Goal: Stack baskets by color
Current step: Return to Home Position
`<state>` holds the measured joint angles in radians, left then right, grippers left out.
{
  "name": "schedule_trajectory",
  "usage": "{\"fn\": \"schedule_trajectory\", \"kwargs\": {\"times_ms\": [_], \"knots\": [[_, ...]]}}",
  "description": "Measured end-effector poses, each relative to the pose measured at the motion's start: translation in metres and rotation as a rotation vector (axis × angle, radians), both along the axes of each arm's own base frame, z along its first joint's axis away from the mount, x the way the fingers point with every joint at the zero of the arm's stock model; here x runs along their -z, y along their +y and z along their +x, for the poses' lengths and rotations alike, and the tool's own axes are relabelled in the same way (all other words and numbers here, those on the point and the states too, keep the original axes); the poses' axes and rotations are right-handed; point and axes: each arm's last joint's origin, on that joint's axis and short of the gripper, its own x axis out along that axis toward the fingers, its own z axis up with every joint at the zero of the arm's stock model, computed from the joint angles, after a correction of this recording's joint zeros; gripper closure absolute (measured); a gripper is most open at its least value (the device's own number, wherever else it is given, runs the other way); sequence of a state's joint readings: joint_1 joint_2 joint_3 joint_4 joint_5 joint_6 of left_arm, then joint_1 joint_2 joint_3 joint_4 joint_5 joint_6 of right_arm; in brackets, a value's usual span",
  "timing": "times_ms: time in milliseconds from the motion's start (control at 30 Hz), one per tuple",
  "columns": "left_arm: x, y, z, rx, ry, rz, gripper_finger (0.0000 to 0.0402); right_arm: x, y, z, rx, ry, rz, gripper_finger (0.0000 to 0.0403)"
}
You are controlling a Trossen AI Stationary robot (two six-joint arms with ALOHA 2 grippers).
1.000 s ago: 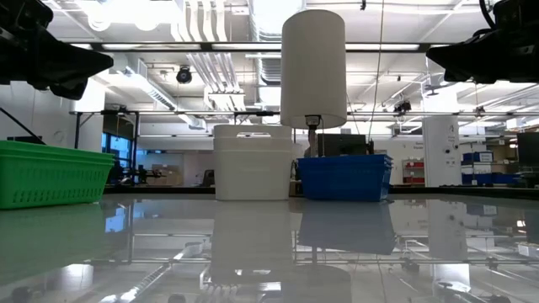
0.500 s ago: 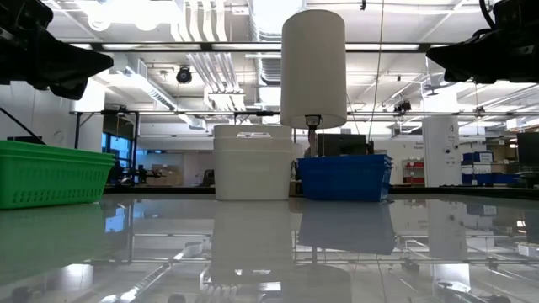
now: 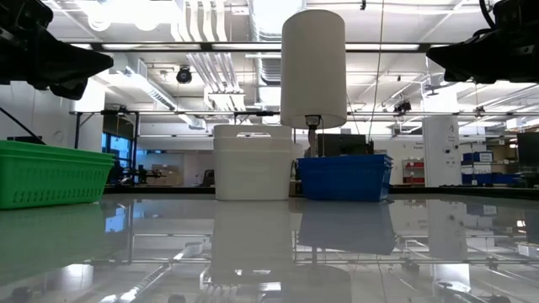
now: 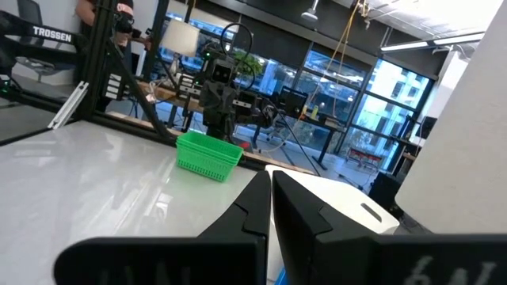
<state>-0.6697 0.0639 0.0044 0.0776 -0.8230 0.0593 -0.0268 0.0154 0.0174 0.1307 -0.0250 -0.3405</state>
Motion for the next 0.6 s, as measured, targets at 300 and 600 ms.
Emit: {"fn": "schedule_trajectory", "kwargs": {"times_ms": [300,600], "knots": [[0.0002,-0.0001,0.0001,0.0,0.001,0.001,0.0394,0.0,0.0,0.0,0.0,0.0,0.0,0.0394],[0.0004,-0.0003,0.0002,0.001,0.004,0.003,0.0394,0.0,0.0,0.0,0.0,0.0,0.0,0.0394]]}}
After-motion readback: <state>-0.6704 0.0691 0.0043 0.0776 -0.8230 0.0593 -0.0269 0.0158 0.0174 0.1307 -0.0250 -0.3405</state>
